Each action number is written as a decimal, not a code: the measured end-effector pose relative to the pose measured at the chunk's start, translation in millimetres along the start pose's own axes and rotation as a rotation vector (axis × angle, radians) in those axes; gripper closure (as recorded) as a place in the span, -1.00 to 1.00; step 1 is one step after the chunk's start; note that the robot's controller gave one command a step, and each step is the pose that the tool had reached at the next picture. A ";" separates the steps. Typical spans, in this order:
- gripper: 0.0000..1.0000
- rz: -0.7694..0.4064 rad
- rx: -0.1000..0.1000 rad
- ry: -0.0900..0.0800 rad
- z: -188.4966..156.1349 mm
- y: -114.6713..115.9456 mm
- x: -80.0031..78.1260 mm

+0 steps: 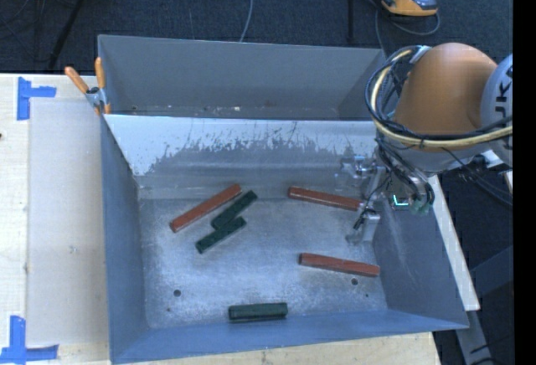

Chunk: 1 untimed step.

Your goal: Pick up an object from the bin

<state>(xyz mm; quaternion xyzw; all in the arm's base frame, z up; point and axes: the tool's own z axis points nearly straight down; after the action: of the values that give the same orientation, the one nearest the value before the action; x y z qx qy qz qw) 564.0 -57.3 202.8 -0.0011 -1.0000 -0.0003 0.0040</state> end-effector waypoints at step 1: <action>-1.00 0.062 0.000 0.000 138.1 -33.4 27.2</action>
Offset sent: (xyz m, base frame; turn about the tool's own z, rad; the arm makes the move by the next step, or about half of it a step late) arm -0.0259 -0.0332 -0.1328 0.0574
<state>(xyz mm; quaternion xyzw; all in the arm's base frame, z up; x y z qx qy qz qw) 535.7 -90.6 64.9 -0.0323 -0.9995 -0.0005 0.0043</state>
